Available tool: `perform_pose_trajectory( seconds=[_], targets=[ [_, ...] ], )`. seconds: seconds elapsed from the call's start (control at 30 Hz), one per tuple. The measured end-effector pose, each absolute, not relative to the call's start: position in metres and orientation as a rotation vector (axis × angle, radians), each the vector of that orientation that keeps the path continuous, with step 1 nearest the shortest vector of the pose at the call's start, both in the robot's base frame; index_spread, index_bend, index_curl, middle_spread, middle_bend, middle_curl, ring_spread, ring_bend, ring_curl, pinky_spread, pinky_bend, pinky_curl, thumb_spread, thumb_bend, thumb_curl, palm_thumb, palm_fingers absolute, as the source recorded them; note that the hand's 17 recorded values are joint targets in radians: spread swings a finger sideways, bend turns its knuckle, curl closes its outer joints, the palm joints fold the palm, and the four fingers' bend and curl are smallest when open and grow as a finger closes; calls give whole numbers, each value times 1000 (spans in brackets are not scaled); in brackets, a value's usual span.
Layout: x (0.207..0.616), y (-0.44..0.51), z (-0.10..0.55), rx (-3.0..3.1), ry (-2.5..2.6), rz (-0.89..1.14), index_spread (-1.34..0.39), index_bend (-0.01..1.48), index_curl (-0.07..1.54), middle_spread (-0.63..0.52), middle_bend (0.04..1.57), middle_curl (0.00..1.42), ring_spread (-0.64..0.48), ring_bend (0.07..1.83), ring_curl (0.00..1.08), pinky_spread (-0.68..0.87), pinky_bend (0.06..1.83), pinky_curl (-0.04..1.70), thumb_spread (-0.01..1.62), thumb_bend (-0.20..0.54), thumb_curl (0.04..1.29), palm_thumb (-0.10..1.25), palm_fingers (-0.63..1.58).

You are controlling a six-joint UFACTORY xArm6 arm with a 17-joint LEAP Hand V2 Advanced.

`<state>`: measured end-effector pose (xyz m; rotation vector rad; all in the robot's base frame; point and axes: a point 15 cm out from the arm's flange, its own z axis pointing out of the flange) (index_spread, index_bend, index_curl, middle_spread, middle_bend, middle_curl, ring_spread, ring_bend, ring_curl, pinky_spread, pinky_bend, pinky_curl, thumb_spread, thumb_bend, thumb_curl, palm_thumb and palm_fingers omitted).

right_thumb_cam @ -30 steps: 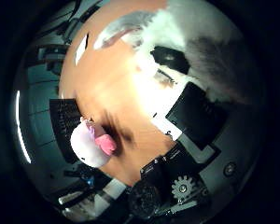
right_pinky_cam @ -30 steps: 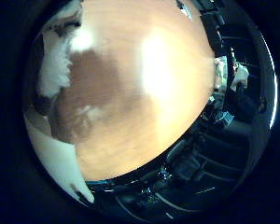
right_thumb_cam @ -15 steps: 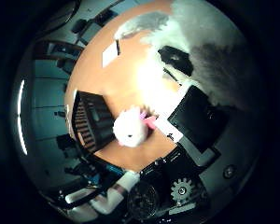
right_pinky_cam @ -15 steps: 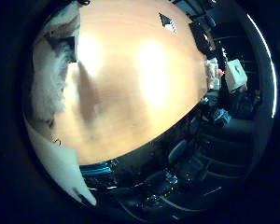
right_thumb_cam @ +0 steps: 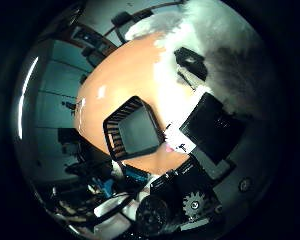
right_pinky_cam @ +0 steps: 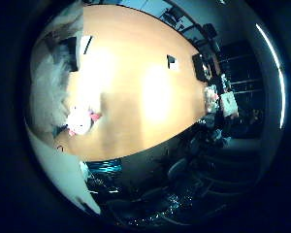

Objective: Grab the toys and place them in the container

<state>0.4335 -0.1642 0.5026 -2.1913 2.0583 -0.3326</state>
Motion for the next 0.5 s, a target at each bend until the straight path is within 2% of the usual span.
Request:
perform_pose_trajectory(
  seconds=[0.5],
  targets=[
    [415,53,545,-2344,1716,-302,-330,952,966,-221,1181,1007,-261,1293,862,-257,1136,1088,1045,-14,630,1049,1046]
  ],
)
